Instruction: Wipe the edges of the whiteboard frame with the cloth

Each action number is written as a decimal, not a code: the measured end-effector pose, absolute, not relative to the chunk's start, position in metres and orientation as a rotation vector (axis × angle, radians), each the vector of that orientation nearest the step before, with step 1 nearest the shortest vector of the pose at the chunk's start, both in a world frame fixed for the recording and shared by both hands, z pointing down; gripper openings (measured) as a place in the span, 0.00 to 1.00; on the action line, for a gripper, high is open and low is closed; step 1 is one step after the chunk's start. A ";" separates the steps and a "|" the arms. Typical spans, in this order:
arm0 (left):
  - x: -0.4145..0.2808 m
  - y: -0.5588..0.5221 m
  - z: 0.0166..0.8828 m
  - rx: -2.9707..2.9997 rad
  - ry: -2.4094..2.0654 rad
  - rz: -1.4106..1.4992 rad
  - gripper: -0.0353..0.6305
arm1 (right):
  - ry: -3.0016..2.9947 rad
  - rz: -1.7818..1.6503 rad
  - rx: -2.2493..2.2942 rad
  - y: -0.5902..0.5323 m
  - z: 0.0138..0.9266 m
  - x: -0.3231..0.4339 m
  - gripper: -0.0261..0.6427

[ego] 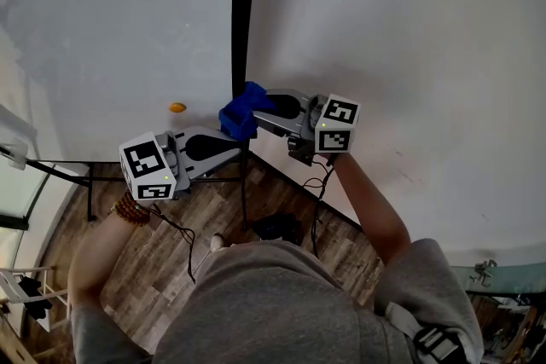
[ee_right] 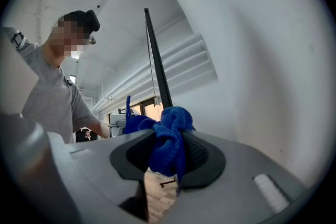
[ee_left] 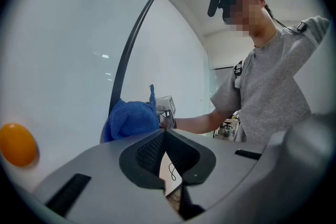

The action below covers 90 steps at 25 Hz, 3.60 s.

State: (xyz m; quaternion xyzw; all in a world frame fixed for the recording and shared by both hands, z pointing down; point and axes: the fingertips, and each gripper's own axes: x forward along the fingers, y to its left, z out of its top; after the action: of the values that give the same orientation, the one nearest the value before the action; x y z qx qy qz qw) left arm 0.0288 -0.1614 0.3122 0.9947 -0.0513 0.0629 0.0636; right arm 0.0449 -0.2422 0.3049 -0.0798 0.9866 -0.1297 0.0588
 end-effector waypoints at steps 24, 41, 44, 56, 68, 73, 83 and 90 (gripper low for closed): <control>0.036 -0.165 0.347 2.939 -0.177 0.176 0.06 | 3.002 -0.505 -0.352 -0.249 0.344 0.045 0.23; 0.035 -0.151 0.384 2.898 -0.208 0.205 0.06 | 3.096 -0.530 -0.457 -0.249 0.395 0.043 0.23; 0.035 -0.151 0.385 2.893 -0.215 0.203 0.06 | 3.107 -0.531 -0.463 -0.250 0.399 0.044 0.23; 0.040 -0.145 0.399 2.854 -0.238 0.194 0.06 | 3.128 -0.561 -0.482 -0.253 0.415 0.056 0.22; 0.046 -0.138 0.407 2.811 -0.230 0.178 0.06 | 3.096 -0.642 -0.573 -0.255 0.438 0.074 0.21; 0.051 -0.136 0.414 2.795 -0.223 0.190 0.06 | 3.136 -0.644 -0.668 -0.259 0.467 0.081 0.19; 0.057 -0.136 0.420 2.778 -0.213 0.214 0.06 | 3.270 -0.419 -0.819 -0.268 0.475 0.081 0.16; 0.059 -0.136 0.424 2.768 -0.213 0.218 0.06 | 3.301 -0.299 -0.972 -0.273 0.477 0.085 0.15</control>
State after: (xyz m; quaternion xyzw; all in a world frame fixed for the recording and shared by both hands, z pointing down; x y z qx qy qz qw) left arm 0.0590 -0.1360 0.4236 0.9782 -0.0754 0.0769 0.1775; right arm 0.0854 -0.2729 0.4769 -0.2779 0.9441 -0.0855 -0.1555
